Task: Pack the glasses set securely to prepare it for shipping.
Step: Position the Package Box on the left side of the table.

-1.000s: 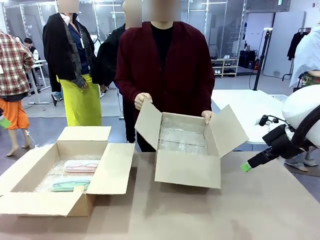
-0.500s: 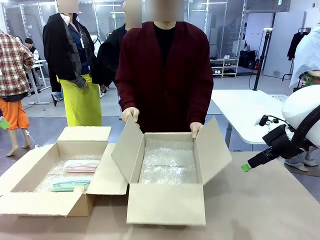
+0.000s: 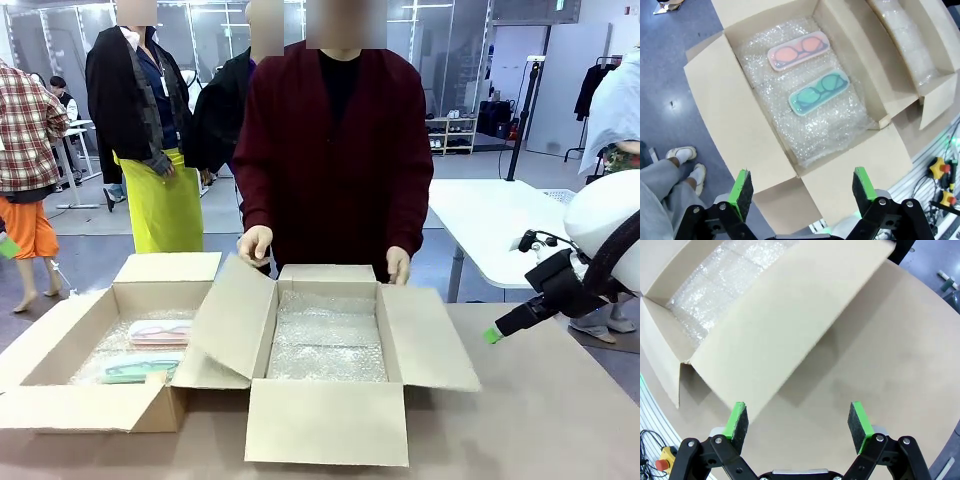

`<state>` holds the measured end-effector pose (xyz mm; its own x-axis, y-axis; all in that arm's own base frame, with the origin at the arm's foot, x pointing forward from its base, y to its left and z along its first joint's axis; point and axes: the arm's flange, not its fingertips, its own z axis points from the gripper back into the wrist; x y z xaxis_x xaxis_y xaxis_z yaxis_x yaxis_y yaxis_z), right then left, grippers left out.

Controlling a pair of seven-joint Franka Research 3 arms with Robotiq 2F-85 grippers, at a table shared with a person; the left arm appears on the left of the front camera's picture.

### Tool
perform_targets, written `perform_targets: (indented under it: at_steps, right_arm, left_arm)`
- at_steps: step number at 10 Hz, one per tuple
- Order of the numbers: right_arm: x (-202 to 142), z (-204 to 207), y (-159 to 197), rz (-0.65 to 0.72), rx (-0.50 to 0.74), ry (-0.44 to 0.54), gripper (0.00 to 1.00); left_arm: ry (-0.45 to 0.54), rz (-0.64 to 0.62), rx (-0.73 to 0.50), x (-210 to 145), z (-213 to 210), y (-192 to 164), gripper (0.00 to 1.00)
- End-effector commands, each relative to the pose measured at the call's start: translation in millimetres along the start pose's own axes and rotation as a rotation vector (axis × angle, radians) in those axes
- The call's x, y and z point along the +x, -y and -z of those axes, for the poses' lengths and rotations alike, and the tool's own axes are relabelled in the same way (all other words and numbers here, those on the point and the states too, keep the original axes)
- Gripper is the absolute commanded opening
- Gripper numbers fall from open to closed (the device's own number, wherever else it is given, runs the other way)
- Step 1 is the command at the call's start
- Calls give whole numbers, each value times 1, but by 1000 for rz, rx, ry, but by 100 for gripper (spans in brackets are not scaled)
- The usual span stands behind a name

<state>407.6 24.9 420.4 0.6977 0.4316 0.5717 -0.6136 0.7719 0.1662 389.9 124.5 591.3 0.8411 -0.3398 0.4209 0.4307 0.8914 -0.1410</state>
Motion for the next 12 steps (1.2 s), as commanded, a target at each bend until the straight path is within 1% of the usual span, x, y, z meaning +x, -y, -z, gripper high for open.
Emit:
perform_targets:
  at_steps: [1,12]
  right_arm:
    - [2,3,-2,18,-5,15,100]
    - [2,3,-2,18,-5,15,100]
  left_arm:
    - [-3,-4,15,2,-4,-1,100]
    - [-3,-4,15,2,-4,-1,100]
